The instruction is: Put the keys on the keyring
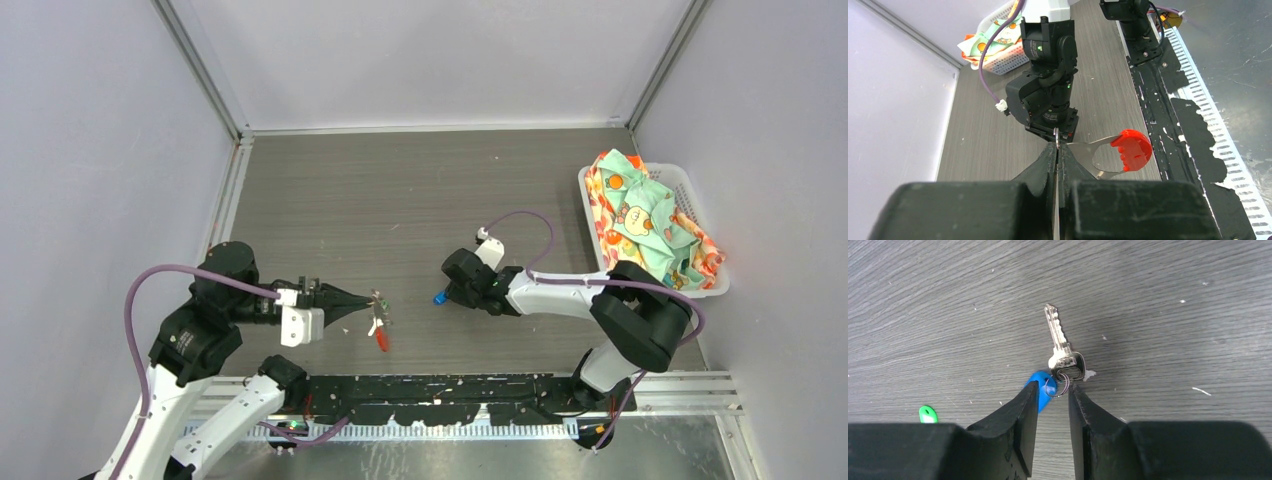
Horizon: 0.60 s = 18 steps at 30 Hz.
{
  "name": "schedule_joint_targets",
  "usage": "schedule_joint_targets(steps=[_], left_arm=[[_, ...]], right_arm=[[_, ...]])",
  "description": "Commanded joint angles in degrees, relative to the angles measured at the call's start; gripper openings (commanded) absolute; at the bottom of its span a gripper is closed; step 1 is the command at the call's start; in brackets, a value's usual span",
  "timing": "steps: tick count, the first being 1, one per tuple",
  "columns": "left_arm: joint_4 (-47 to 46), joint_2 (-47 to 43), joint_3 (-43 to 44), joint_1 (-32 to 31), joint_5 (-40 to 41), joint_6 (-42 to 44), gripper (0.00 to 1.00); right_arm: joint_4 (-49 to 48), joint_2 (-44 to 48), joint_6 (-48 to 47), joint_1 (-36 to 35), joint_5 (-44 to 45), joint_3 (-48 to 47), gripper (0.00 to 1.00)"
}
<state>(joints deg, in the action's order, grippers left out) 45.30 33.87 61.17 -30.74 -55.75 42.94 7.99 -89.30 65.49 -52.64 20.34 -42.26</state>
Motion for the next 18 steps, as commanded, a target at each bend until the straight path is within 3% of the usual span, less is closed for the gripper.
schedule_joint_targets(steps=[1,18], left_arm=[[-1.3,-0.3,1.4,-0.1,-2.0,0.9,0.00],[-1.3,-1.5,1.1,-0.1,-2.3,0.2,0.00]], right_arm=[[1.4,0.8,1.1,0.4,3.9,-0.9,0.32],[0.8,1.3,-0.3,0.9,6.3,-2.1,0.08]])
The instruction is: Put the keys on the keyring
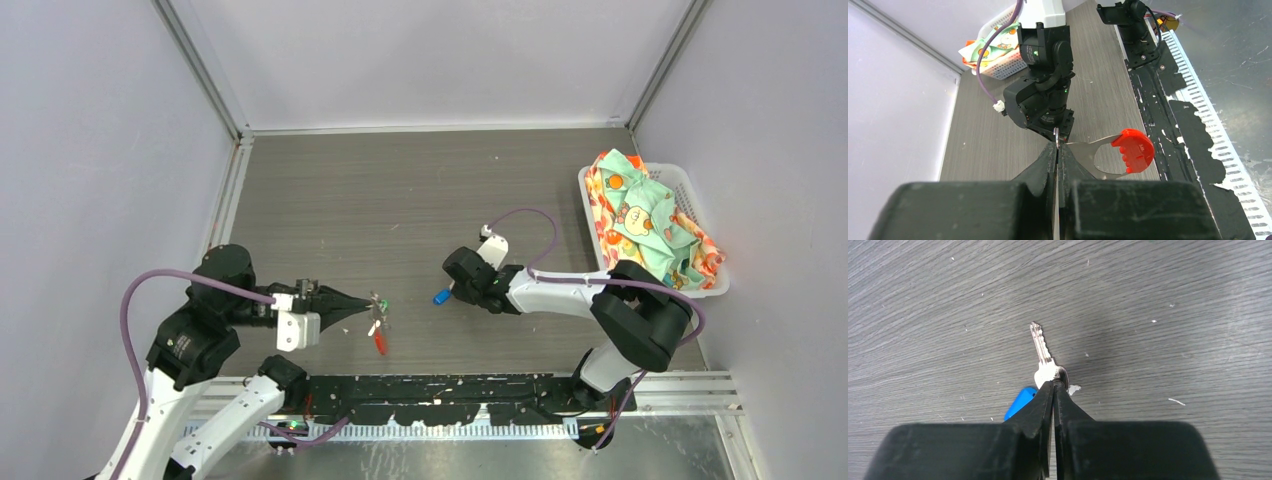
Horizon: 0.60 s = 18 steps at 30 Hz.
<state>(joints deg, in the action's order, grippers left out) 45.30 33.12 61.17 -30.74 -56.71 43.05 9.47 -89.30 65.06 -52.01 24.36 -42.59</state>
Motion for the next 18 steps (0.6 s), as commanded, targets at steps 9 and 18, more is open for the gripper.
schedule_joint_targets(steps=[9,18], left_arm=[[-0.6,-1.0,1.0,-0.1,-1.6,0.8,0.00],[-0.6,-1.0,1.2,-0.1,-1.6,1.2,0.00]], right_arm=[[3.3,1.7,1.8,0.3,-0.8,-3.2,0.32],[-1.2,1.5,7.8,0.4,-3.2,-0.6,0.37]])
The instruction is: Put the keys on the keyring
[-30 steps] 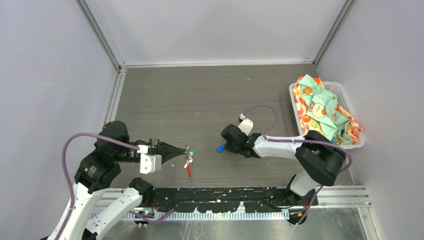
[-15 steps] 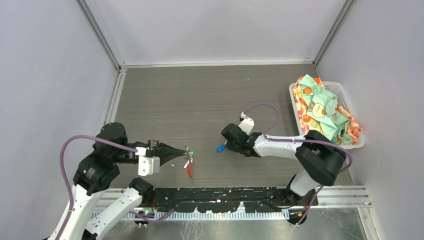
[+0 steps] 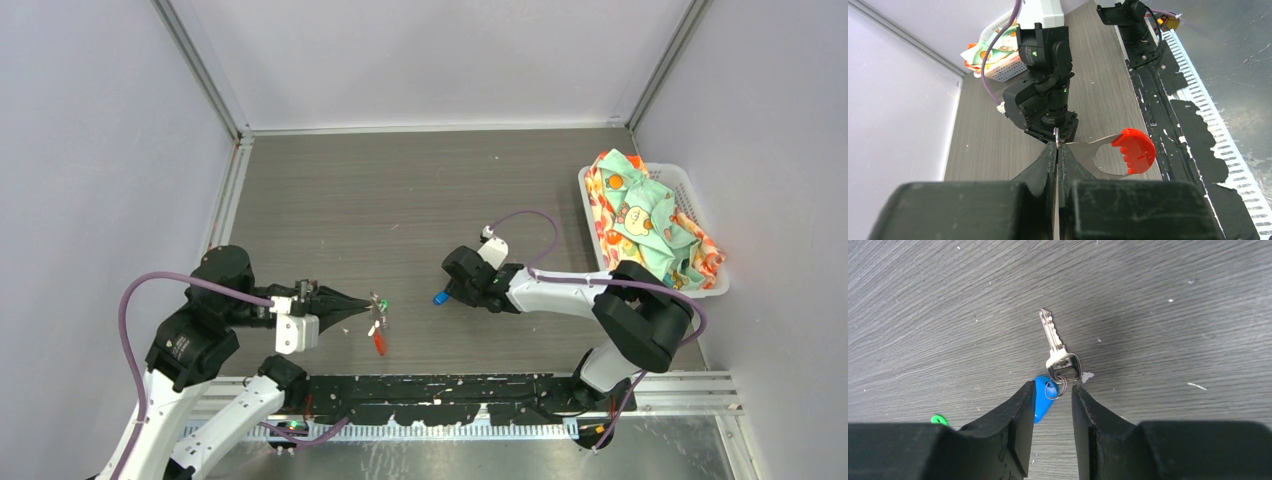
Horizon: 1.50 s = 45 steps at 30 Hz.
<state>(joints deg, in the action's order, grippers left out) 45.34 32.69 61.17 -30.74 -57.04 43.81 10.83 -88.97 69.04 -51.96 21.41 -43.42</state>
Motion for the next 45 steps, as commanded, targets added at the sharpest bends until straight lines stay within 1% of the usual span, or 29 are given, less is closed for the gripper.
schedule_joint_targets(steps=[1,8,16,18,22,25,30,34,38,40,41,43,45], left_arm=[[-0.6,-0.6,1.3,-0.1,-1.2,0.5,0.00],[-0.7,-0.5,1.4,-0.2,-1.1,0.6,0.00],[-0.5,-0.6,1.6,-0.1,-0.9,0.8,0.00],[-0.4,-0.7,1.7,-0.2,-0.7,0.8,0.00],[-0.3,-0.5,1.9,-0.1,-0.9,0.9,0.00],[-0.3,-0.3,2.2,-0.1,-0.9,1.2,0.00],[0.1,-0.1,2.7,-0.1,-0.9,1.5,0.00],[0.2,-0.1,2.8,-0.1,-0.9,1.6,0.00],[0.2,-0.2,2.9,-0.2,-0.8,1.6,0.00],[0.2,0.0,2.8,-0.1,-0.8,1.3,0.00],[0.2,0.1,2.7,-0.1,-0.9,0.8,0.00],[0.2,0.5,2.5,-0.2,-1.0,-1.1,0.00],[-0.7,0.7,1.9,-0.1,-1.1,-4.7,0.00]], right_arm=[[-2.8,0.9,4.3,0.4,-0.4,0.4,0.36],[-3.7,1.6,6.9,1.6,0.8,2.4,0.26],[-4.4,1.5,6.6,2.5,0.7,2.4,0.17],[-4.0,2.0,6.3,2.5,0.4,2.2,0.17],[-3.1,2.4,6.6,2.6,-0.3,1.9,0.19],[-2.7,1.7,7.4,2.7,-1.6,1.7,0.26],[-3.0,0.6,8.1,2.9,-3.3,1.4,0.27],[-3.2,0.4,8.5,3.2,-3.3,1.3,0.23],[-3.8,1.4,8.3,3.6,-2.7,1.8,0.14],[-4.5,2.3,6.9,3.7,-2.0,1.9,0.04],[-5.3,3.0,5.2,3.7,-1.6,2.0,0.01],[-8.3,5.1,-2.0,3.8,-1.0,1.7,0.01],[-10.0,7.6,-13.3,3.5,-2.1,0.1,0.01]])
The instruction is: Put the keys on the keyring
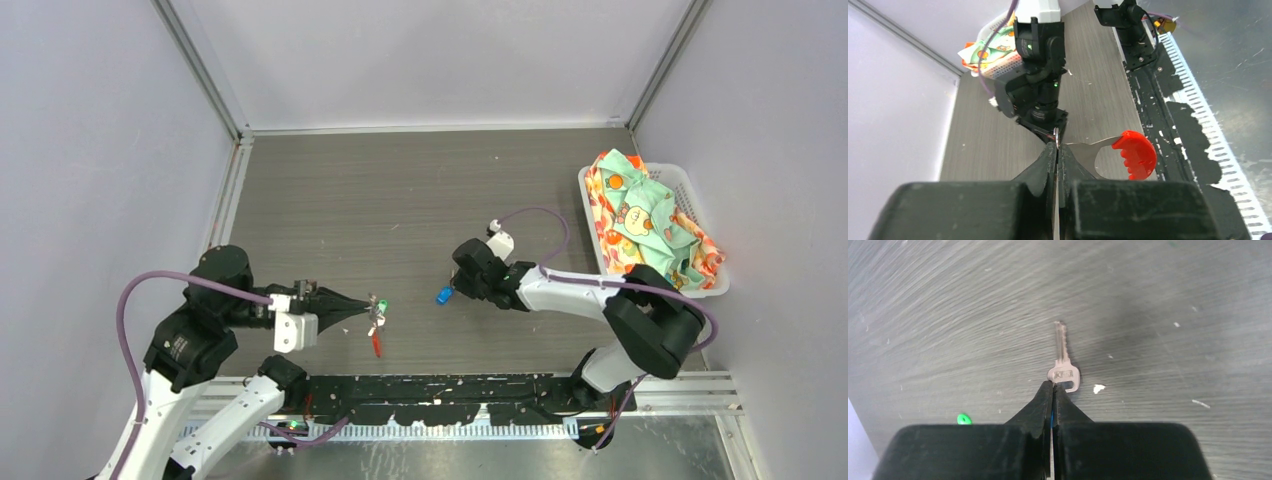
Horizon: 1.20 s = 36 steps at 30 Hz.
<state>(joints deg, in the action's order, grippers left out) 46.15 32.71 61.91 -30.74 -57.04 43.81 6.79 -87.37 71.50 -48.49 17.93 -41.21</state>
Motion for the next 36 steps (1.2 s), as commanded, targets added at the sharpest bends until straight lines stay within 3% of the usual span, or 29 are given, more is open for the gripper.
schedule_joint_targets(steps=[1,6,14,22,36], left_arm=[[-2.8,0.5,0.4,-0.1,-1.3,-7.5,0.00],[-10.9,-0.7,-3.1,-0.1,-2.7,-16.5,0.00],[-11.3,1.8,-1.7,-0.2,-7.1,-21.3,0.00],[-11.6,4.1,-0.2,-0.1,-14.0,-24.1,0.00],[-11.7,5.4,1.1,-0.2,-19.8,-25.2,0.00]], right_arm=[[-6.5,7.3,-22.4,-0.1,-0.7,-2.9,0.01],[-7.2,16.2,-45.0,-0.3,-15.1,-4.8,0.01],[-4.8,33.6,-70.3,-0.6,-43.0,-8.0,0.01],[-0.4,31.2,-77.7,-1.1,-62.2,-20.3,0.01],[4.0,23.1,-83.2,-4.7,-74.4,-33.8,0.01]])
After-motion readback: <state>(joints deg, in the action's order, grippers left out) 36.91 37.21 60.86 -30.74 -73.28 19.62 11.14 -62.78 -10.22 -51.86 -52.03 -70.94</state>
